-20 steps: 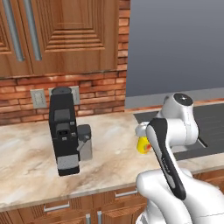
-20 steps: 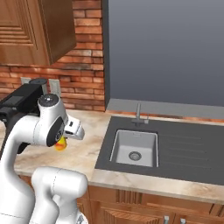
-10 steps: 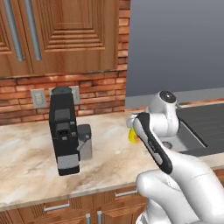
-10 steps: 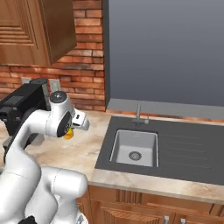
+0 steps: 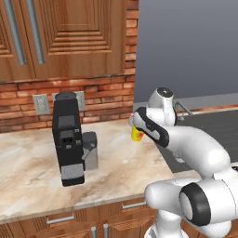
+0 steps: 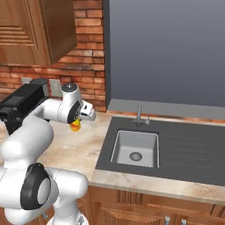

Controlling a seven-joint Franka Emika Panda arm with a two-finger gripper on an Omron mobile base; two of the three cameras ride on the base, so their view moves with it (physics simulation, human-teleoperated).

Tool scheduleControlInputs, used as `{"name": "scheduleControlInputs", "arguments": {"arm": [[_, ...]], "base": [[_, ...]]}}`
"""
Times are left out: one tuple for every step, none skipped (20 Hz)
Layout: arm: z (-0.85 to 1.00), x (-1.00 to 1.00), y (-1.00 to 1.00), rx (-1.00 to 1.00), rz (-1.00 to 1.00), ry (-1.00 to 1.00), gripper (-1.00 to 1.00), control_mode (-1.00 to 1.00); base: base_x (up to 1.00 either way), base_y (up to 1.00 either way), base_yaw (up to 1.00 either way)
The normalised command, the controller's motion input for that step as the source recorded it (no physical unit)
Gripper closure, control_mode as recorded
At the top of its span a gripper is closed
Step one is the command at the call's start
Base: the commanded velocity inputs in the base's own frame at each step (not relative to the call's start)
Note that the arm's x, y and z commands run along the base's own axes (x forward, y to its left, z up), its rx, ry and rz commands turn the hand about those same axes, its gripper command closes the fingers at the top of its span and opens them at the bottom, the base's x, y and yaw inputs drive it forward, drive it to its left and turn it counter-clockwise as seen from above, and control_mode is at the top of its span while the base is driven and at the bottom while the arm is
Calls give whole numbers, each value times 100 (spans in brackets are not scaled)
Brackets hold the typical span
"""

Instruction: Pick the cup and bowl from the counter and place them on the counter next to the sink.

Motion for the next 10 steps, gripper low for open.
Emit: {"name": "scheduleControlInputs", "arguments": {"arm": [[0, 68, 0, -5, 0, 11, 100, -100], [0, 70, 0, -5, 0, 9, 100, -100], [0, 68, 0, -5, 0, 9, 100, -100], [0, 68, 0, -5, 0, 8, 100, -100], [0, 63, -1, -4, 0, 8, 100, -100], [-2, 59, -1, -3, 0, 7, 100, -100], [-6, 50, -3, 0, 0, 7, 100, -100], [-11, 43, -1, 0, 0, 7, 100, -100], [-17, 38, 0, 0, 0, 5, 100, -100], [-23, 37, 0, 0, 0, 4, 100, -100]], "base": [[0, 0, 0], [0, 0, 0], [0, 0, 0], [0, 0, 0], [0, 0, 0], [0, 0, 0], [0, 0, 0], [0, 0, 0], [0, 0, 0], [0, 0, 0]]}}
